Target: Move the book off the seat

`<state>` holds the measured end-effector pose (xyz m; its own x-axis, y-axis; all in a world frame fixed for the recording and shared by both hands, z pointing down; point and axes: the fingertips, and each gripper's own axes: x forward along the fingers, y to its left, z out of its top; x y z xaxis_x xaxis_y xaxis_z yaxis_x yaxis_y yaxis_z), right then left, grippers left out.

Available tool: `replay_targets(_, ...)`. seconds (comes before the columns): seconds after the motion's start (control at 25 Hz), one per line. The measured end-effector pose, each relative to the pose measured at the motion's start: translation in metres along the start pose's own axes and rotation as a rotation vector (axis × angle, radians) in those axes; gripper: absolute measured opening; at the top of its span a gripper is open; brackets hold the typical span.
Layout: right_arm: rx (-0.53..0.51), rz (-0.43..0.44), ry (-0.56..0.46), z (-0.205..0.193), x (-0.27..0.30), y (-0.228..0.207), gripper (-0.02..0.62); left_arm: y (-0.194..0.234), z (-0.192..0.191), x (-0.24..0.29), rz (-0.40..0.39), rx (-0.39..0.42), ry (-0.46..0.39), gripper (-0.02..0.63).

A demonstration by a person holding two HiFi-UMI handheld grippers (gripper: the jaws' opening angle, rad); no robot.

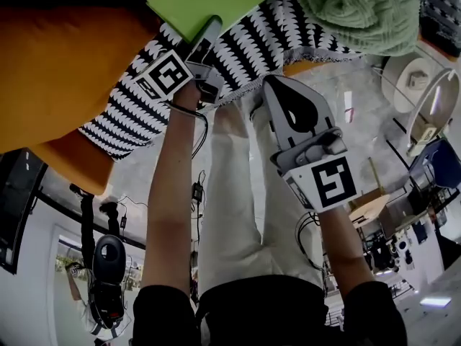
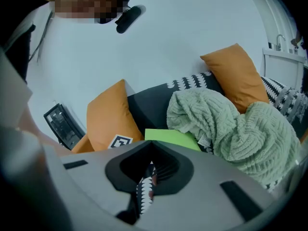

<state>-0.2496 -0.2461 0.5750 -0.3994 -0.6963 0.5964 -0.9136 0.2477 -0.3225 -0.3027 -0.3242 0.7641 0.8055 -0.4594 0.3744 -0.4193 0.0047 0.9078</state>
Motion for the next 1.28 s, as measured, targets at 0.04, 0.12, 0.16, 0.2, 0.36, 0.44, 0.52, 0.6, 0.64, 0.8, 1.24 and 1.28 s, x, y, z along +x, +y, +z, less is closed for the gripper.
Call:
replay_targets(0.04,-0.002,0.002,0.0,-0.001,-0.003,0.005,0.015,-0.002,0.0,-0.008,-0.005,-0.002,-0.004,0.155)
replay_targets(0.12,-0.005,0.008,0.003,-0.005,-0.01,0.008,0.015,-0.006,-0.003,-0.021,-0.014,-0.009,-0.009,0.153)
replay_targets(0.16,-0.007,0.011,0.004,-0.008,-0.013,0.007,0.015,-0.007,-0.006,-0.025,-0.014,-0.008,-0.011,0.153)
replay_targets(0.2,-0.01,0.013,0.006,-0.012,-0.017,0.005,0.015,-0.008,-0.009,-0.029,-0.013,-0.004,-0.013,0.153)
replay_targets(0.36,-0.016,0.016,0.005,-0.018,-0.033,0.005,0.015,-0.018,-0.02,-0.052,-0.014,-0.006,-0.023,0.153)
replay_targets(0.44,-0.019,0.016,0.002,-0.019,-0.041,0.005,0.015,-0.025,-0.026,-0.065,-0.021,-0.013,-0.037,0.152)
replay_targets(0.52,-0.027,0.018,-0.005,-0.018,-0.046,0.004,0.015,-0.03,-0.032,-0.079,-0.021,-0.019,-0.051,0.152)
replay_targets(0.6,-0.039,0.024,-0.018,-0.016,-0.051,0.006,0.015,-0.036,-0.036,-0.095,-0.014,-0.023,-0.072,0.152)
replay_targets(0.64,-0.046,0.028,-0.025,-0.014,-0.054,0.008,0.015,-0.04,-0.037,-0.103,-0.016,-0.02,-0.086,0.152)
replay_targets(0.8,-0.071,0.04,-0.043,-0.012,-0.075,0.006,0.015,-0.067,-0.048,-0.125,-0.027,-0.014,-0.137,0.152)
replay_targets(1.24,-0.03,0.041,-0.188,0.04,-0.162,0.011,0.015,-0.195,-0.061,-0.168,-0.115,0.077,-0.236,0.152)
replay_targets(1.28,-0.03,0.032,-0.213,0.049,-0.174,0.011,0.015,-0.211,-0.061,-0.171,-0.126,0.085,-0.242,0.152)
